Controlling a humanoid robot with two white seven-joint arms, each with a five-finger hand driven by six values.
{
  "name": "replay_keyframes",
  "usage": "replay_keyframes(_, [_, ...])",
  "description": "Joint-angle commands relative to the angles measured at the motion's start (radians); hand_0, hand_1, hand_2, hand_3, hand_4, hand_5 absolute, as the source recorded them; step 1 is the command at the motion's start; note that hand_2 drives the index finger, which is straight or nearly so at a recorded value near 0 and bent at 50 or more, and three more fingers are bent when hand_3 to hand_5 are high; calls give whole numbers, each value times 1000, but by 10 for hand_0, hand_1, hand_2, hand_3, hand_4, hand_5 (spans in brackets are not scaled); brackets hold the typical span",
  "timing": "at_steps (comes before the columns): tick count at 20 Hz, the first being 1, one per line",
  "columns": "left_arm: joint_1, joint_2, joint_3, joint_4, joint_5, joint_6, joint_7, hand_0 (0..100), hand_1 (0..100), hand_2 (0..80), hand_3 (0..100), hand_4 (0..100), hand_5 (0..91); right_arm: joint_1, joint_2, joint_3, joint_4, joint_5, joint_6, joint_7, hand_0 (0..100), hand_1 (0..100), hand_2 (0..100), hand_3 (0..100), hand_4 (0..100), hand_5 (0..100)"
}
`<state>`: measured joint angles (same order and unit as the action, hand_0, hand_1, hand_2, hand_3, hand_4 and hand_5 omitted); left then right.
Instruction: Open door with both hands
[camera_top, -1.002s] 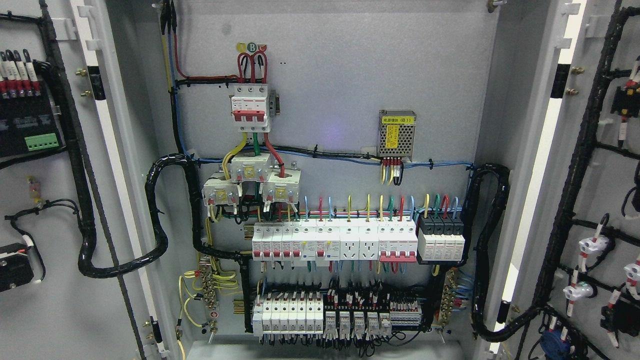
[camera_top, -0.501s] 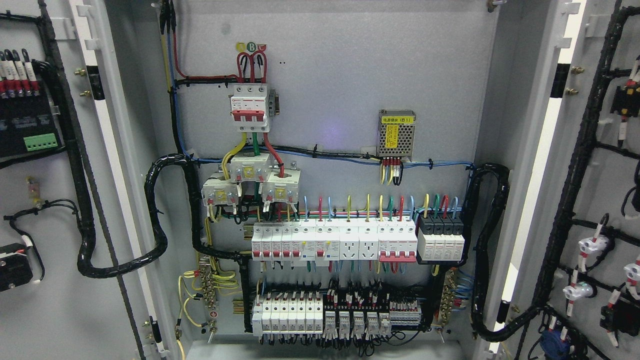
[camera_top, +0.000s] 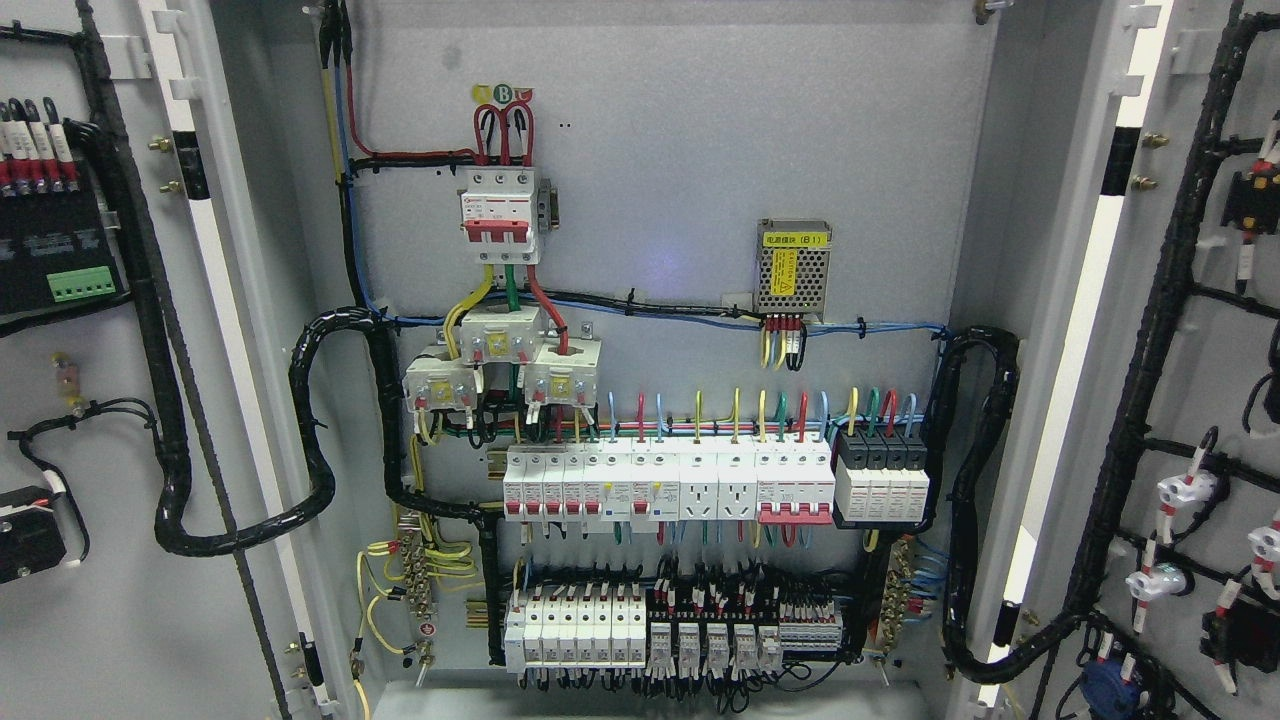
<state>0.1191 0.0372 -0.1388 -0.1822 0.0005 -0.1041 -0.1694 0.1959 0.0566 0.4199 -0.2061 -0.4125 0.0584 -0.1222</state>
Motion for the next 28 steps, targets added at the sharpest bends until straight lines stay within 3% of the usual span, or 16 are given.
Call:
replay_keyframes(1, [-9,-71,7,236,23,-2,-1,120,389,0,0,0,0,-39,42,-24,83,9,14,-4,120,389,0,0,0,0])
replay_keyframes(6, [-9,-71,76,236,62,-2,-5,120,389,0,0,0,0,-39,43,-26,83,8,11,-2,120,389,0,0,0,0])
replay_keyframes(18, [-9,-71,74,40,62,-3,-10,120,389,0,0,0,0,-38,42,-35,86,9,3,7,120,389,0,0,0,0])
replay_keyframes(28, [-10,-71,73,43,64,-3,-10,120,389,0,0,0,0,-35,42,-35,85,9,1,7,120,389,0,0,0,0])
